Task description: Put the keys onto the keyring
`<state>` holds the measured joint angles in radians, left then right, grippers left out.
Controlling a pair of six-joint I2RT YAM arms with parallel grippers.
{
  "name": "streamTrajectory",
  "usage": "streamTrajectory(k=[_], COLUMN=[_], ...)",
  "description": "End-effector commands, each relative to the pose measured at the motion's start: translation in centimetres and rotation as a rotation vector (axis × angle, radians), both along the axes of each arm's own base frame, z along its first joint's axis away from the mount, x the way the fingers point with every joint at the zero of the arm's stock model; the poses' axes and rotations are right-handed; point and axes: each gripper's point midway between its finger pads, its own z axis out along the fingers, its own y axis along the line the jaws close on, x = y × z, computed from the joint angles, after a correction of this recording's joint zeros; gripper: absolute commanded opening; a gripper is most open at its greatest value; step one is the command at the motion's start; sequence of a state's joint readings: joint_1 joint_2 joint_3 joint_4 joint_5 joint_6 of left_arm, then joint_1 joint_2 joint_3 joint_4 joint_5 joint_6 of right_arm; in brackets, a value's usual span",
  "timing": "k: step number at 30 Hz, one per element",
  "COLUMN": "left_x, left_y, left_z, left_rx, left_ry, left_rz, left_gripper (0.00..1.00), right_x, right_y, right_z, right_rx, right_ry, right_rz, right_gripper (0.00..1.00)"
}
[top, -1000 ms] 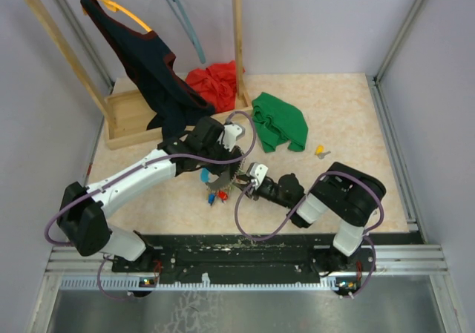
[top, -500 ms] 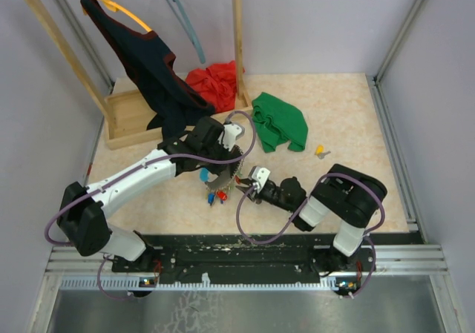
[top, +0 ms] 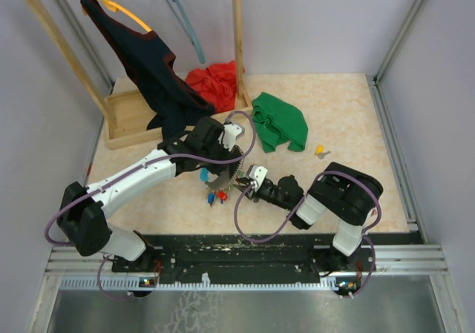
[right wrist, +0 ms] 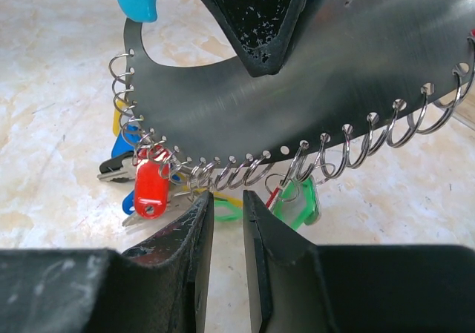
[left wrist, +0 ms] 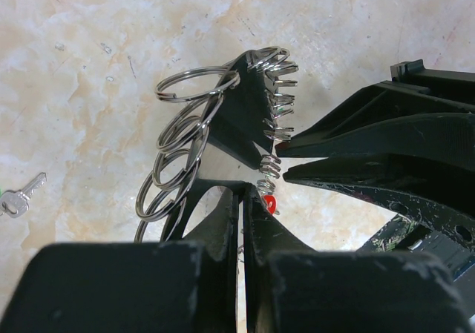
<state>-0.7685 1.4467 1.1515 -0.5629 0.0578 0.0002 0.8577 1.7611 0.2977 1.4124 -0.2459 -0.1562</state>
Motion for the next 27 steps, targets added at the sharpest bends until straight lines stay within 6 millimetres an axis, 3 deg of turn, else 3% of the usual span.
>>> streamTrajectory(k=[1,27], left_x=[0.41,0.29], left_y=[-1.18,-1.6], left_z=[2.31,2.37], left_rx=[-0.061,-0.082], left_ry=[-0.043,-0.028], left_rz=[-0.019,-0.022], left_gripper=[0.0,0.0], right_x=[0.19,0.98], right_y=[1.24,1.45], right_z=[2.37,2.86], right_rx=[0.076,0.122], right_ry=[-0.056,-0.045], right_rz=[0.016,-0.021], right_gripper=[0.23,0.26])
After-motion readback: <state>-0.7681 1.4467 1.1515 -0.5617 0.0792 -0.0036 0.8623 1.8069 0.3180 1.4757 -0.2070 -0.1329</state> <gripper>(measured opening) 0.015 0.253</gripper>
